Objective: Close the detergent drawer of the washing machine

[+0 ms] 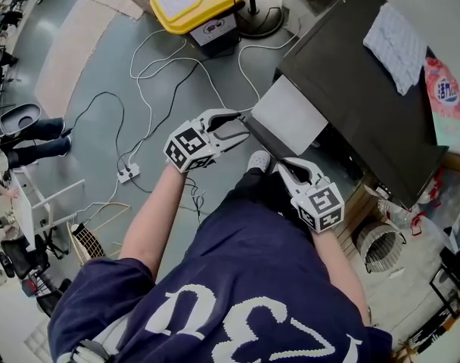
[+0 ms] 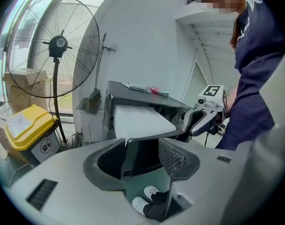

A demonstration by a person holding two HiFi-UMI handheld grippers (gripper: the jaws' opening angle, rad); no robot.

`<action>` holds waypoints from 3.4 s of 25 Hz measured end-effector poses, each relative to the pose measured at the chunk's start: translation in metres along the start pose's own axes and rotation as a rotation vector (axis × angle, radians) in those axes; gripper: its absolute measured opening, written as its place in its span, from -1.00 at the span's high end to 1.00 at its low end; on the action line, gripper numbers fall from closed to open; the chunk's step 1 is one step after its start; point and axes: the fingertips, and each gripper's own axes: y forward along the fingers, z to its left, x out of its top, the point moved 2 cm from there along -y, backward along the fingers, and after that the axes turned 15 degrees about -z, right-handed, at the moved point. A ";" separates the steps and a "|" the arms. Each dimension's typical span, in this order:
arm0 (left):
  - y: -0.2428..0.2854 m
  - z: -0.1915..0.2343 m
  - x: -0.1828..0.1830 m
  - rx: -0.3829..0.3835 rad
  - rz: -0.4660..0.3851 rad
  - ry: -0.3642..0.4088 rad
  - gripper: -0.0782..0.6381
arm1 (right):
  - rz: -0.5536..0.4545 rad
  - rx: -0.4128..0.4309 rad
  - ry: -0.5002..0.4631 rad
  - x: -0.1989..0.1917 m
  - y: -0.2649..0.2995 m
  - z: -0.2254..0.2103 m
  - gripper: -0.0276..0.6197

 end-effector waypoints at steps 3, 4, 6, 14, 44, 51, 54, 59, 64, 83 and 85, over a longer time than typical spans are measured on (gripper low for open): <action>0.008 0.003 0.003 -0.003 -0.003 0.005 0.13 | -0.010 -0.018 -0.001 0.002 -0.001 -0.008 0.76; 0.010 0.004 0.004 -0.002 -0.004 0.007 0.13 | -0.014 -0.023 -0.001 0.003 -0.001 -0.010 0.76; 0.014 0.007 0.006 -0.002 -0.005 0.009 0.13 | -0.020 -0.033 -0.003 0.006 -0.001 -0.015 0.75; 0.034 0.017 0.014 0.007 -0.016 0.024 0.13 | -0.052 -0.090 -0.034 0.014 -0.001 -0.036 0.74; 0.079 0.039 0.042 0.044 -0.041 0.126 0.15 | -0.075 -0.396 -0.060 0.016 -0.048 -0.092 0.66; 0.089 0.045 0.046 0.080 -0.038 0.125 0.15 | -0.080 -0.428 -0.068 0.026 -0.040 -0.101 0.72; 0.090 0.045 0.047 0.086 -0.038 0.116 0.15 | -0.080 -0.428 -0.059 0.027 -0.039 -0.102 0.72; 0.090 0.044 0.047 0.104 -0.044 0.111 0.15 | -0.094 -0.440 -0.048 0.027 -0.038 -0.102 0.70; 0.096 0.050 0.051 0.184 -0.060 0.075 0.15 | -0.131 -0.511 -0.063 0.033 -0.040 -0.111 0.71; 0.101 0.048 0.056 0.273 -0.101 0.095 0.73 | -0.256 -0.493 -0.058 0.049 -0.056 -0.113 0.86; 0.102 0.048 0.056 0.274 -0.096 0.106 0.73 | -0.243 -0.477 -0.036 0.045 -0.050 -0.111 0.86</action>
